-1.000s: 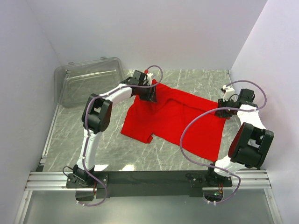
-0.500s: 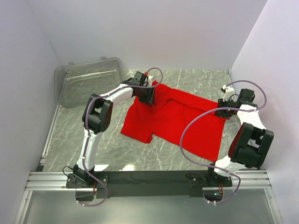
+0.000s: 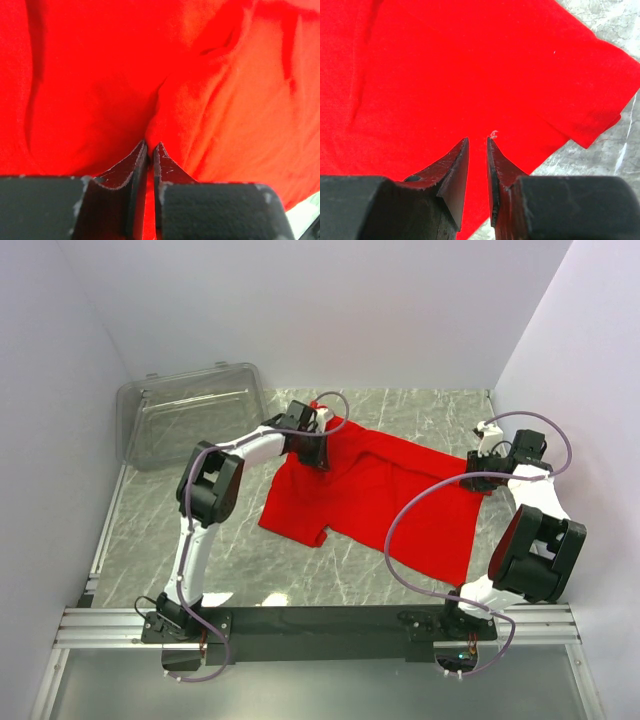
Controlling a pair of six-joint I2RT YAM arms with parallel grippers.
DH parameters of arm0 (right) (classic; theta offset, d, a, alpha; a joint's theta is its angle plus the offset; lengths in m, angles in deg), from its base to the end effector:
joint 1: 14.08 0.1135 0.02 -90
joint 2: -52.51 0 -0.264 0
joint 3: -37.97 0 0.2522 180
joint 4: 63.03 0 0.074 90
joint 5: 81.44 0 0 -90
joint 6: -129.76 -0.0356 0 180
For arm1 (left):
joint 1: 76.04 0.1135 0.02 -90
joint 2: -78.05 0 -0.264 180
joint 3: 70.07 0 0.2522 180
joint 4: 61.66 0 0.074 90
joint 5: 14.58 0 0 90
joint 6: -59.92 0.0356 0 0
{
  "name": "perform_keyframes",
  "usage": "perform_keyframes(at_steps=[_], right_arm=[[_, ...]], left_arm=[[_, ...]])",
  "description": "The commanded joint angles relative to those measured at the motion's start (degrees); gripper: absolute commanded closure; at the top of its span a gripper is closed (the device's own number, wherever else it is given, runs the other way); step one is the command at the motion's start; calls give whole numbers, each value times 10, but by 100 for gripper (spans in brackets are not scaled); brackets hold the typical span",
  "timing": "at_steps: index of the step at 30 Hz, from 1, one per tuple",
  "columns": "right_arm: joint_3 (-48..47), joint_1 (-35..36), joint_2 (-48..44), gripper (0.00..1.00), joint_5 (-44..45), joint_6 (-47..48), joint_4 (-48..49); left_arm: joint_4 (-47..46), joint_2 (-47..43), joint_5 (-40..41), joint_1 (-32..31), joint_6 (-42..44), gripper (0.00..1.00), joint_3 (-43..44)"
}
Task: Fold and stack the t-shirts
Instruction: Fold the tshirt
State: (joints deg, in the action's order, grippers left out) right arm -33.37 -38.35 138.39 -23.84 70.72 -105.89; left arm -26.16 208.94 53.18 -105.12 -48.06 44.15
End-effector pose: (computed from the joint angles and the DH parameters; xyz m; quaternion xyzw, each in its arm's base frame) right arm 0.2824 -0.1064 0.2258 -0.1319 0.9156 0.1123 0.3629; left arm 0.4304 -0.2548 0.1563 0.1520 0.9178 -0.2943 0.2188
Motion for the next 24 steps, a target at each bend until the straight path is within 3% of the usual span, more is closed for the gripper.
perform_keyframes(at_steps=[1, 7, 11, 18, 24], right_arm=[[8, -3, -25, 72, -1, 2, 12], [6, -3, -27, 72, -2, 2, 8], [8, -3, -30, 72, 0, 3, 6], [4, -3, -33, 72, -1, 2, 1], [1, -4, -37, 72, 0, 3, -3]], left_arm=[[-79, -89, -25, -4, 33, 87, -53], [-107, -153, -81, -4, 104, 86, -134], [-137, -185, -99, -5, 127, 79, -180], [-103, -182, -152, -26, 174, 77, -171], [-79, -168, -140, -47, 197, 78, -161]])
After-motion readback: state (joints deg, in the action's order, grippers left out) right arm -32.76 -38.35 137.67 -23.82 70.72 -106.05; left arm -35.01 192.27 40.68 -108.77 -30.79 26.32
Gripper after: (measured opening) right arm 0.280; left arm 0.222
